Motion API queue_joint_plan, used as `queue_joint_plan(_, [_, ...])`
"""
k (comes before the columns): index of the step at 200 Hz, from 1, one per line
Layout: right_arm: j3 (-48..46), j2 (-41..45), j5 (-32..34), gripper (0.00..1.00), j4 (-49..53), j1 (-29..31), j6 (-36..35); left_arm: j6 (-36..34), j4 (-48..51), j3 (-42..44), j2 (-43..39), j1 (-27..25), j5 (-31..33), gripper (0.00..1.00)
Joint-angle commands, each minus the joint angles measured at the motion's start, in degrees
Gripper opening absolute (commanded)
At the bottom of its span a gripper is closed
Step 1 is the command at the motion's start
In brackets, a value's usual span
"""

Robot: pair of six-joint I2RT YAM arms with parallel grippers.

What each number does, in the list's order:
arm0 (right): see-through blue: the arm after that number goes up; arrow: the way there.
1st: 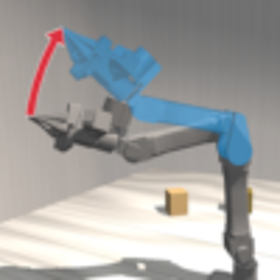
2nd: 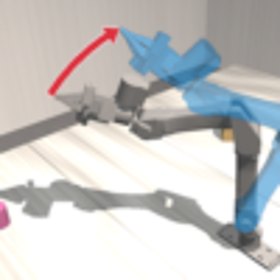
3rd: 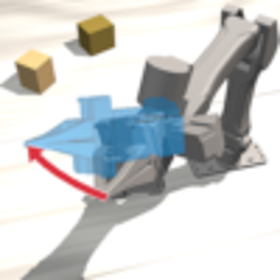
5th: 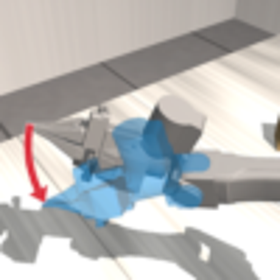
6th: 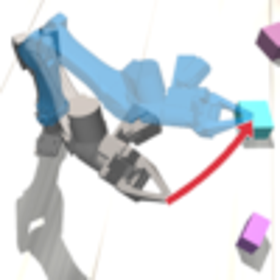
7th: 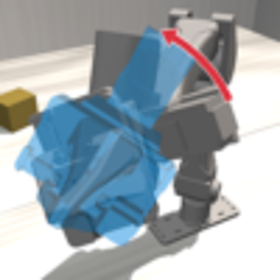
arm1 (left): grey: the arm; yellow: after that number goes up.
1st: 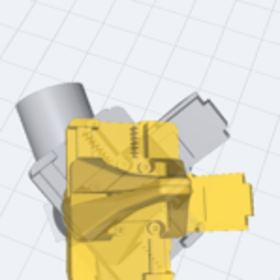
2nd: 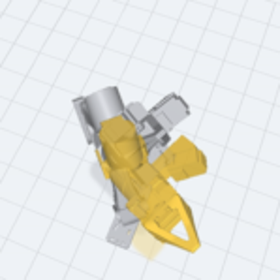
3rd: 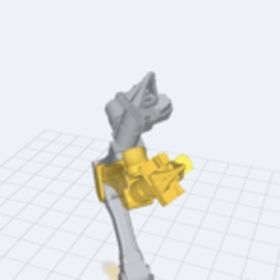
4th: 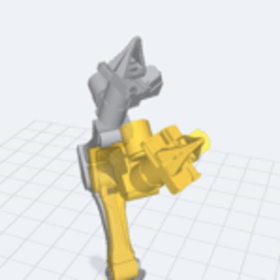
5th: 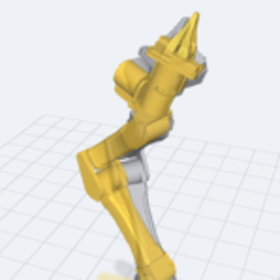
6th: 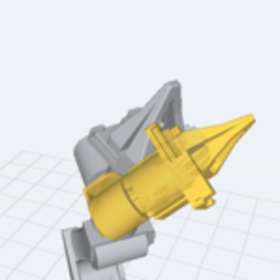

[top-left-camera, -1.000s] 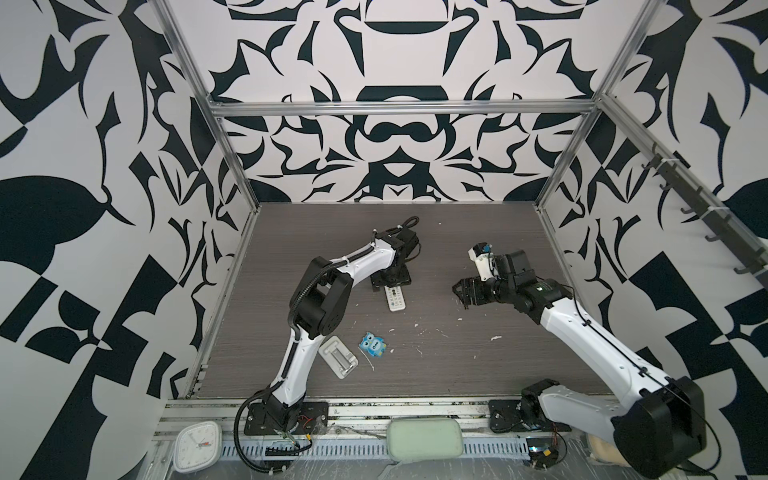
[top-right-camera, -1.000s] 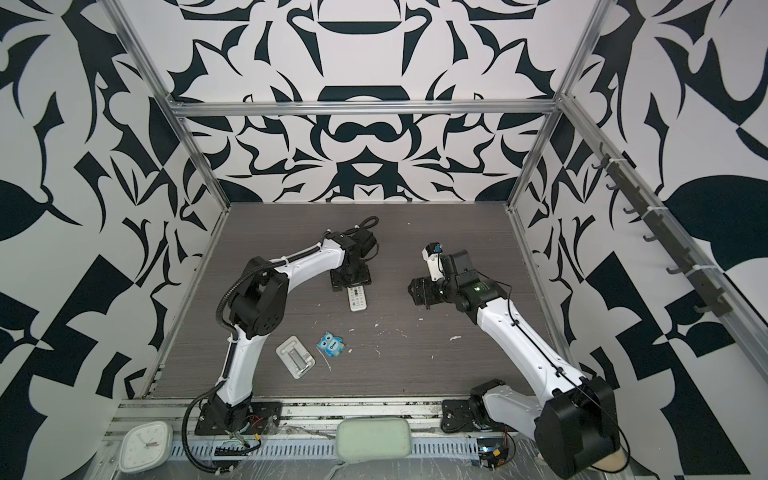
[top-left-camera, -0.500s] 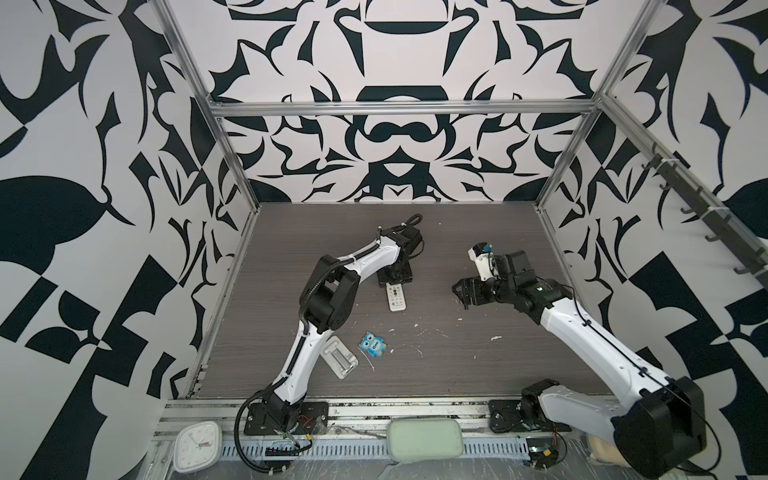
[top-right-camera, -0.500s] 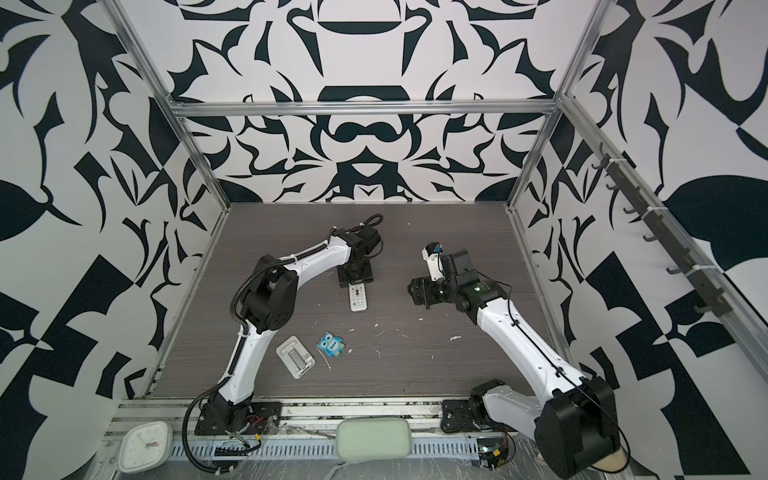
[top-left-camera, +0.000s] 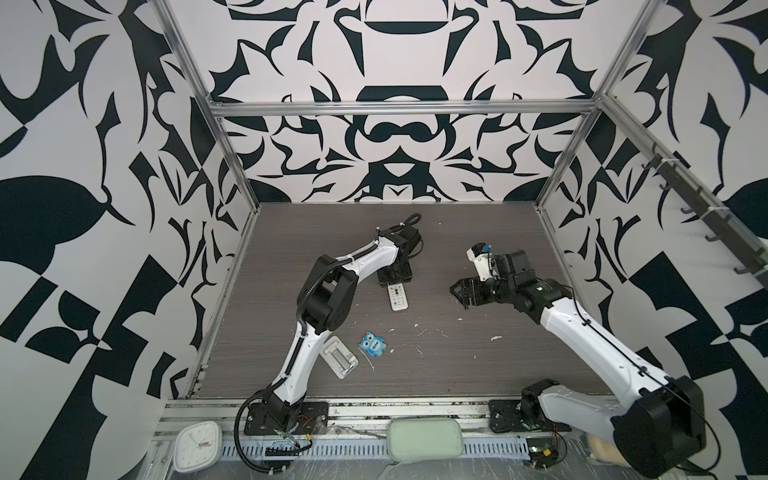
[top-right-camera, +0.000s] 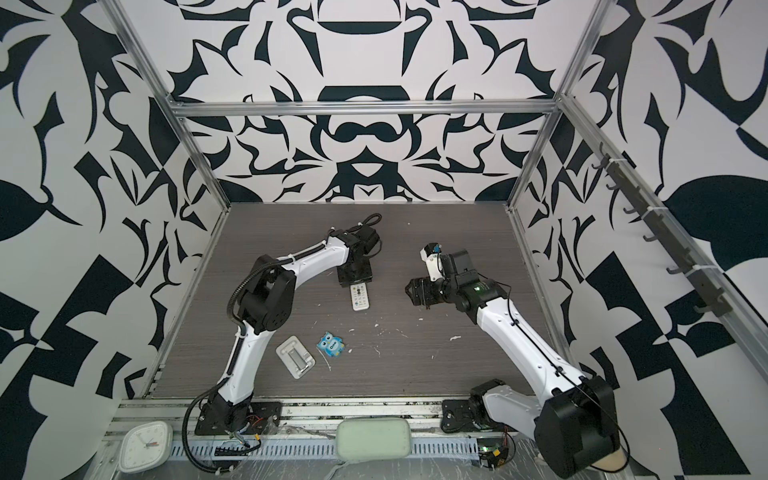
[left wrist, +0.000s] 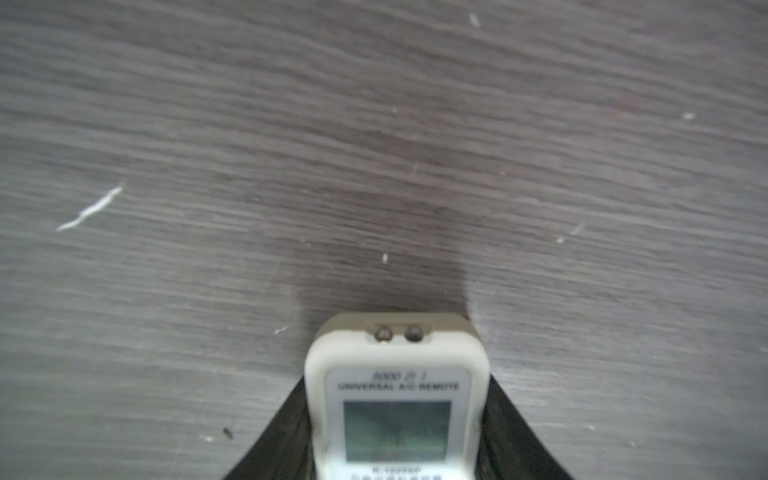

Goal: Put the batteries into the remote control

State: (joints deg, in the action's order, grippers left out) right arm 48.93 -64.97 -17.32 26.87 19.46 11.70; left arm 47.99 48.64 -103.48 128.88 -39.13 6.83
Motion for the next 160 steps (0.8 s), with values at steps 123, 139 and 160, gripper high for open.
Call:
queue_joint_plan(123, [6.7,0.6,-40.4,0.91,-32.0,-1.4,21.2,-3.2,-43.4,16.8,-29.7,12.4,-48.9,0.3])
queue_joint_plan(139, [7.5,0.0,-41.9,0.92,-35.1,-1.4,23.6,-2.3,-43.9,14.3,-29.5,12.4,-53.5,0.3])
queue_joint_plan(160, [9.2,-2.0,-42.3,0.93,-37.1,-1.1,26.2,0.6,-46.9,12.4,-29.8,12.4,-57.0,0.32])
